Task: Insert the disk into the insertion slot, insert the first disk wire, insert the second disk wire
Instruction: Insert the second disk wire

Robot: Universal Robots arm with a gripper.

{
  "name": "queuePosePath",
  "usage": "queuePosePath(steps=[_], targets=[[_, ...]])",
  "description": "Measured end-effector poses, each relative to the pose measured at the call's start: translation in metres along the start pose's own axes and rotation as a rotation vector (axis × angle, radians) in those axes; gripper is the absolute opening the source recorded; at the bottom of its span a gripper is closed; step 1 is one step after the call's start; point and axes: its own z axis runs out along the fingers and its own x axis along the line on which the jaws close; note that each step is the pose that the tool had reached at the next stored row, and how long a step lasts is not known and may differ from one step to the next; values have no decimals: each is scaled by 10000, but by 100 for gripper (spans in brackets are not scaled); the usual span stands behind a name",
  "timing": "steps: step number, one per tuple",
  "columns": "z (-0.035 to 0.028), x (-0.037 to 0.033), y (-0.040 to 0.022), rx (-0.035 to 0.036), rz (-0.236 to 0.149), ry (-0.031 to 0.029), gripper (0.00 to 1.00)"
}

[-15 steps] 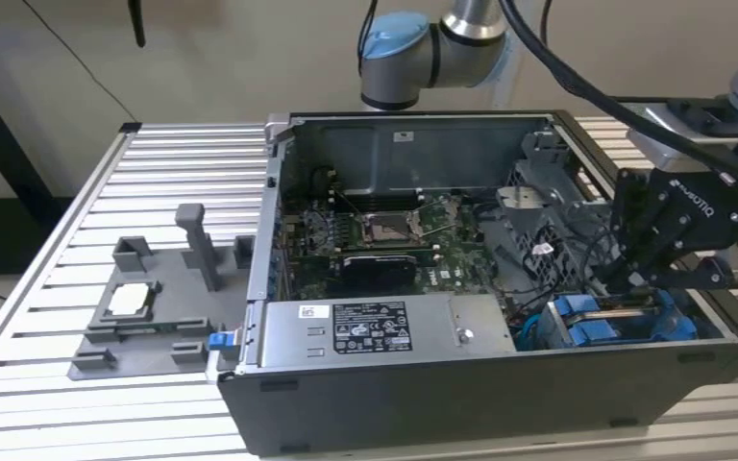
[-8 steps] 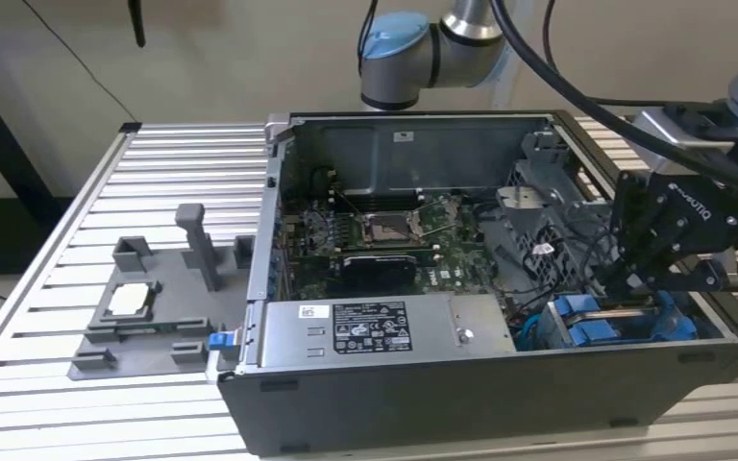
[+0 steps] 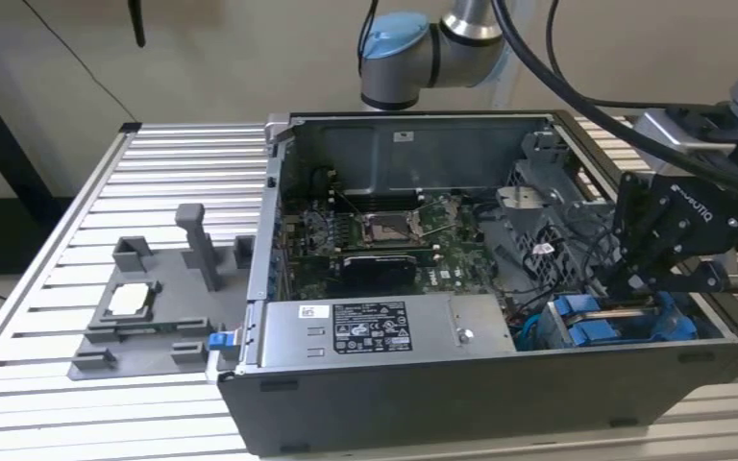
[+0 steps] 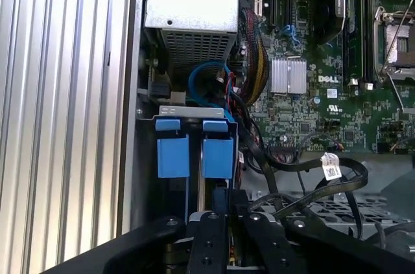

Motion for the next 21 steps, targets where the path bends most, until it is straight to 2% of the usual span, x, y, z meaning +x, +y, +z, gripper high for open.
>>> queuePosePath(steps=[5,11,16,21], targets=[[2,1,0,-6,2,0,16],[3,3,0,-6,10,27,16],[21,4,-3,-6,14,43,16],[50,7,-6,-6,29,83,16]])
